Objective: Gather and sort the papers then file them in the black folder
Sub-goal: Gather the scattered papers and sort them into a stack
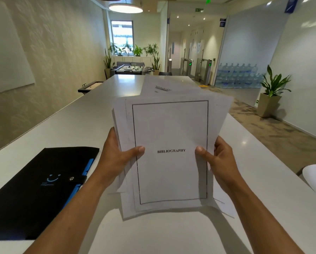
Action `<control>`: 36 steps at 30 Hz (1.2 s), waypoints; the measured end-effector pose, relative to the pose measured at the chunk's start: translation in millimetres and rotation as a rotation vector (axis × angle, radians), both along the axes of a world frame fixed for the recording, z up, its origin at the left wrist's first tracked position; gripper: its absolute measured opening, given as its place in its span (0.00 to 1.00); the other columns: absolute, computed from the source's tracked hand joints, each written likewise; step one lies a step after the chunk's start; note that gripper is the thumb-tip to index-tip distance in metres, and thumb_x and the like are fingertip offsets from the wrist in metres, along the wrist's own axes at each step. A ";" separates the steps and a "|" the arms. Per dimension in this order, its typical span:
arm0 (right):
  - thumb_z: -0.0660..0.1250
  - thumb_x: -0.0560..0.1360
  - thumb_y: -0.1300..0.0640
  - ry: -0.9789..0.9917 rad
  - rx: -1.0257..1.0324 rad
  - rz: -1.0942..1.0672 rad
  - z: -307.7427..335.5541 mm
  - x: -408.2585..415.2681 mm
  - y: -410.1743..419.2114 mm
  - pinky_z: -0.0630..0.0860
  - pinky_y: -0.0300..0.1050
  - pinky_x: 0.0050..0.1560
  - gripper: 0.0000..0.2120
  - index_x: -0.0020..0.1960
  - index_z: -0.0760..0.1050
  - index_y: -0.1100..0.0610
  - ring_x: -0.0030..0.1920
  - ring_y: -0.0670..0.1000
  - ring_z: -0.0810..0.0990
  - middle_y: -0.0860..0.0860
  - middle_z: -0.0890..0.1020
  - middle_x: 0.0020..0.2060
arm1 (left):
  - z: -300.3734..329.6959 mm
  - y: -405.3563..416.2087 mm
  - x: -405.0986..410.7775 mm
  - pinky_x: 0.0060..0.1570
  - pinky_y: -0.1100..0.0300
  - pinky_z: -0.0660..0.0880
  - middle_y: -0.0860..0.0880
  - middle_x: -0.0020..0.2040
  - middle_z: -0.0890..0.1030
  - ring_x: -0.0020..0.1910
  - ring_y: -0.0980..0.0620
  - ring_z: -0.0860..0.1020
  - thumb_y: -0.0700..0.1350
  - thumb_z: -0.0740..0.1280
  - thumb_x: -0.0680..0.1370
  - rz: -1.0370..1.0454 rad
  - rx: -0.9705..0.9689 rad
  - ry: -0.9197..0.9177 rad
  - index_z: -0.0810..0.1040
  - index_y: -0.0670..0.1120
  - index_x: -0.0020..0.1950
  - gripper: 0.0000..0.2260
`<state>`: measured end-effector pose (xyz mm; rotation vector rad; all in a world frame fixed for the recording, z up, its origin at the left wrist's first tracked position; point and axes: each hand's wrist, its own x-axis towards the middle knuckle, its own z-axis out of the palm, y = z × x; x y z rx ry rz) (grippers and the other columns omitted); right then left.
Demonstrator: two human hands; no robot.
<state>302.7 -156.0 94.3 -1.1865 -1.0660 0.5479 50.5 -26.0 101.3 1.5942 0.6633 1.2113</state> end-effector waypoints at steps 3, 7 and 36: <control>0.71 0.74 0.58 -0.016 0.076 -0.008 12.8 2.1 -3.4 0.80 0.39 0.51 0.18 0.60 0.75 0.44 0.56 0.49 0.83 0.44 0.84 0.55 | 14.8 4.3 6.3 0.53 0.56 0.80 0.59 0.56 0.81 0.57 0.55 0.80 0.57 0.82 0.58 0.034 0.063 0.003 0.71 0.64 0.59 0.33; 0.76 0.69 0.54 -0.021 0.034 0.008 6.0 1.5 -9.8 0.81 0.49 0.55 0.27 0.65 0.71 0.47 0.58 0.51 0.82 0.48 0.82 0.58 | 12.7 3.5 13.2 0.54 0.53 0.79 0.58 0.55 0.81 0.56 0.56 0.80 0.57 0.81 0.60 0.021 0.074 0.015 0.70 0.64 0.60 0.32; 0.68 0.64 0.62 -0.051 0.044 -0.149 -20.1 -34.9 -11.1 0.81 0.52 0.53 0.31 0.66 0.68 0.54 0.54 0.49 0.82 0.52 0.80 0.56 | -9.0 -29.5 31.8 0.45 0.59 0.80 0.55 0.51 0.82 0.50 0.52 0.82 0.54 0.74 0.67 0.076 0.061 -0.158 0.74 0.56 0.57 0.21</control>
